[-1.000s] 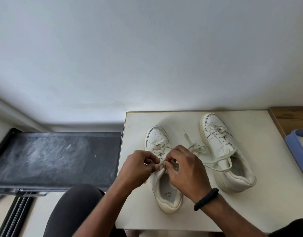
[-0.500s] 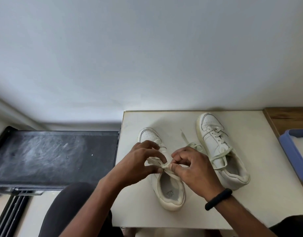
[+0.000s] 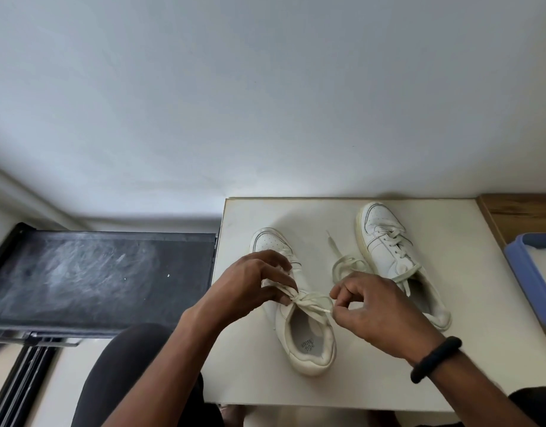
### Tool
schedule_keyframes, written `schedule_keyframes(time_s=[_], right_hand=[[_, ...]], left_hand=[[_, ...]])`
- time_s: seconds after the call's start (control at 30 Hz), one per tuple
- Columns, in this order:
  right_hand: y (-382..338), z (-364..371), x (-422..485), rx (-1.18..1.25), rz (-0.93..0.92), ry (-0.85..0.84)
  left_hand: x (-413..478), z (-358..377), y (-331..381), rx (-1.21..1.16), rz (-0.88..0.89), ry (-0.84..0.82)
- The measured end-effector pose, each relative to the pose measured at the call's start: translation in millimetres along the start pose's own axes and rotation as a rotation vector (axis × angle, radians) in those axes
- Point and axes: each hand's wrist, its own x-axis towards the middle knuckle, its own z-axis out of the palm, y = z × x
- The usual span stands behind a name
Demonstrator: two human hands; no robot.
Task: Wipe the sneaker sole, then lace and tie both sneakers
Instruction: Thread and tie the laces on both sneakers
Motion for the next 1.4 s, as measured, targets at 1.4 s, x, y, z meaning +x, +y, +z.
schedule_keyframes(time_s=[1.4], right_hand=[[-34,51,-10,-0.563,-0.221,0.191]], left_hand=[[-1,3,-2,0.14,0.135,0.103]])
